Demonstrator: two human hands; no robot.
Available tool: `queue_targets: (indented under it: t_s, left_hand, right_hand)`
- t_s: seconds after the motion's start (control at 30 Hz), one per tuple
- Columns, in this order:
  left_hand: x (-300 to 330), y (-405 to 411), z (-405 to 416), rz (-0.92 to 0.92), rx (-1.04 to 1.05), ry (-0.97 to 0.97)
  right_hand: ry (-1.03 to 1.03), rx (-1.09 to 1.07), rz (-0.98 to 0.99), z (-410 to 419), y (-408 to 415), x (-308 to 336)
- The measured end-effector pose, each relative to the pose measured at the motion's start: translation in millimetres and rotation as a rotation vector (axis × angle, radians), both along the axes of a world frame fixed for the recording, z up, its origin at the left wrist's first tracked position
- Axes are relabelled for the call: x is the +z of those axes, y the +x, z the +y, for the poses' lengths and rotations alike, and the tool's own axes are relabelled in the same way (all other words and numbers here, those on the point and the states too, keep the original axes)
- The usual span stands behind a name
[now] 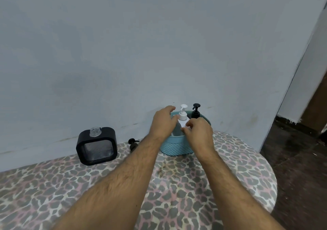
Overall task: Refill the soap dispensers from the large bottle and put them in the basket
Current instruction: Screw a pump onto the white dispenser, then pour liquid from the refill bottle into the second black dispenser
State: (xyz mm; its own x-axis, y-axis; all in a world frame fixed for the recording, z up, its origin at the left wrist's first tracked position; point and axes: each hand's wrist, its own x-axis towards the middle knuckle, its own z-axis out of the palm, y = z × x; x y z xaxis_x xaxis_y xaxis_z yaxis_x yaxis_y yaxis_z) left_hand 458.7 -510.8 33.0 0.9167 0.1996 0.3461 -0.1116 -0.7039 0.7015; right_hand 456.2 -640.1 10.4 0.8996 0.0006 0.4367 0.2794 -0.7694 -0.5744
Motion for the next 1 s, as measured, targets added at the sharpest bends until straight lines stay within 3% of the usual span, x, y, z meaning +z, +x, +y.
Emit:
queue_targets:
  t_s: [0.2, 0.43, 0.8, 1.0]
  left_hand:
    - [1.9, -57.6, 29.0, -0.067, 0.004, -0.031]
    - [-12.9, -149.2, 72.7, -0.075, 0.084, -0.111]
    - [-57.0, -276.3, 141.7, 0.082, 0.295, -0.062]
    - [-62.0, -295.9, 171.0, 0.112, 0.336, -0.102]
  right_hand:
    - [0.061, 0.024, -0.171, -2.7, -23.1, 2.6]
    - [0.172, 0.176, -0.16, 24.0, -76.6, 4.4]
    - [0.031, 0.406, 0.124, 103.9, -176.2, -33.8]
    - [-0.006, 0.454, 0.195, 138.6, -188.8, -45.6]
